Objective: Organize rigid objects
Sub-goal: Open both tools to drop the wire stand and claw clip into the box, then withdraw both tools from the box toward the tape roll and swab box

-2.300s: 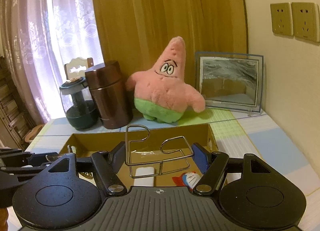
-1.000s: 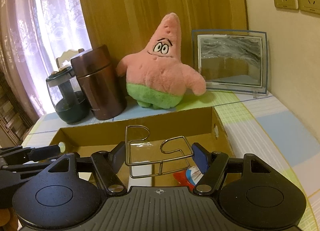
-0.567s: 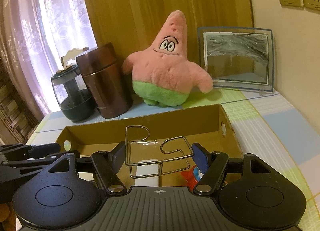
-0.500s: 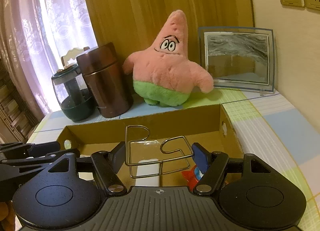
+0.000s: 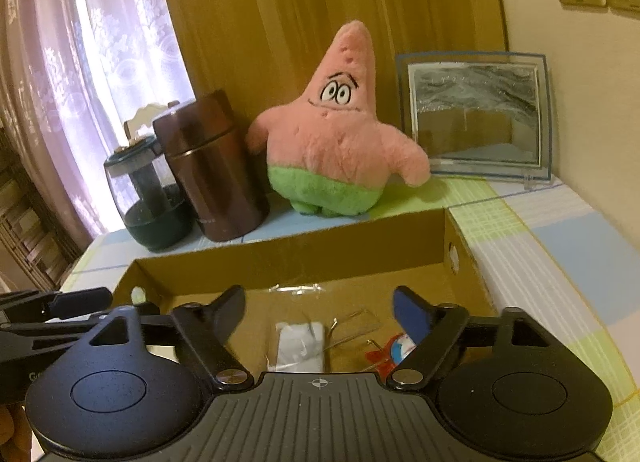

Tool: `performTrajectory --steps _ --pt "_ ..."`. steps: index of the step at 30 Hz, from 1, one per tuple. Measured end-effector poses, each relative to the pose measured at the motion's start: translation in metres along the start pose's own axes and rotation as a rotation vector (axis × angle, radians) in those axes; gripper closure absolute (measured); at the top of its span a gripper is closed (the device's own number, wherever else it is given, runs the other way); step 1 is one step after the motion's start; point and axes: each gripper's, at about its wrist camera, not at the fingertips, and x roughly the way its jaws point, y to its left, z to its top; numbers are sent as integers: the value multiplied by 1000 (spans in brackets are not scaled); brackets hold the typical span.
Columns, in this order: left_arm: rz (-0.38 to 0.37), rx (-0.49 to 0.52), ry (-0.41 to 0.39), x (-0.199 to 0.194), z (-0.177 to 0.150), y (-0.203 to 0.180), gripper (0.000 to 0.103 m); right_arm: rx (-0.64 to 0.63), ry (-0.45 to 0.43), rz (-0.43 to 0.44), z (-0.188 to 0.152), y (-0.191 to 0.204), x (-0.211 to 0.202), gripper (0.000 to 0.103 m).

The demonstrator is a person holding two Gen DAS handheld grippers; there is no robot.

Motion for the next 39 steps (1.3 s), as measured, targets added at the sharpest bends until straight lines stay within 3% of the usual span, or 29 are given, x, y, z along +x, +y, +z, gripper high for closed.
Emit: performTrajectory --steps 29,39 --pt "20 -9 -20 -31 -1 2 44 -60 -55 -52 9 12 -33 20" --pt "38 -11 -44 -64 -16 0 23 -153 -70 -78 -3 22 -65 10"
